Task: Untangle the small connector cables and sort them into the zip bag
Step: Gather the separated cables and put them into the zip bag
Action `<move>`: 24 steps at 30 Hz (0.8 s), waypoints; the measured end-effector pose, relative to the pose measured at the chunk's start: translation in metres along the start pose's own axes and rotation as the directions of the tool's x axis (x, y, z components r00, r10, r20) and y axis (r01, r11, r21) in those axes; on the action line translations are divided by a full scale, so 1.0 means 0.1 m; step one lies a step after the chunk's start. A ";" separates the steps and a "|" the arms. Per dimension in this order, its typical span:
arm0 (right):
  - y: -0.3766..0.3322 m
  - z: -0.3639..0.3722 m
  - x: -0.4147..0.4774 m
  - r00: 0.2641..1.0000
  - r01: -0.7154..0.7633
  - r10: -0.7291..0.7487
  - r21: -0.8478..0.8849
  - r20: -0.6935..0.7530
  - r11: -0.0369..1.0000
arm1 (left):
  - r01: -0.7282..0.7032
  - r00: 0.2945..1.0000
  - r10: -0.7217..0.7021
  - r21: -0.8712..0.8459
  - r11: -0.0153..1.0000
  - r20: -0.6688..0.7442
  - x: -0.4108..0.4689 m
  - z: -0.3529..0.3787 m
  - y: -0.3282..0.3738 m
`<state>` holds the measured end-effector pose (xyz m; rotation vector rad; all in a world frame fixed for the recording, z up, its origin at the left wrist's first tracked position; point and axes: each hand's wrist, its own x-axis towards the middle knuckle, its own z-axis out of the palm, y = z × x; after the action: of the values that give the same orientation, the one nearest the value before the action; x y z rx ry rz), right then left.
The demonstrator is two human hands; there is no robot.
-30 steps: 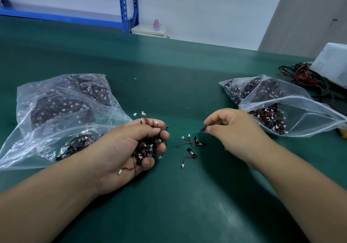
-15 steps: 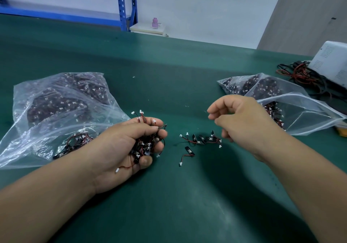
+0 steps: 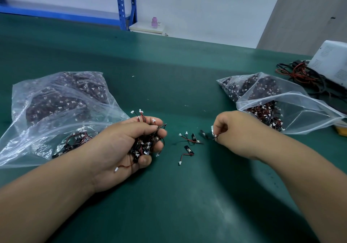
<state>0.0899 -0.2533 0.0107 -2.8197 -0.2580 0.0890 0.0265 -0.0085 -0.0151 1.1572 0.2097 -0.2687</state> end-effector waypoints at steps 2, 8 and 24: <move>-0.01 -0.01 0.00 1.000 -0.006 0.006 0.082 0.002 0.997 | 0.002 1.000 -0.002 -0.002 1.000 -0.007 0.00 0.00 0.00; -0.11 -0.09 -0.05 0.996 0.082 -0.067 0.262 -0.065 0.962 | 0.009 1.000 -0.009 -0.005 1.000 -0.006 0.01 -0.01 0.00; -0.25 -0.15 -0.11 0.998 -0.005 0.060 0.835 -0.034 0.551 | -0.022 0.999 0.022 -0.005 1.000 0.031 0.11 -0.10 -0.05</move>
<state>0.0759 -0.2367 0.0325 -1.8411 -0.0971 0.1019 0.0351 -0.0023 -0.0268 1.1495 0.1701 -0.2669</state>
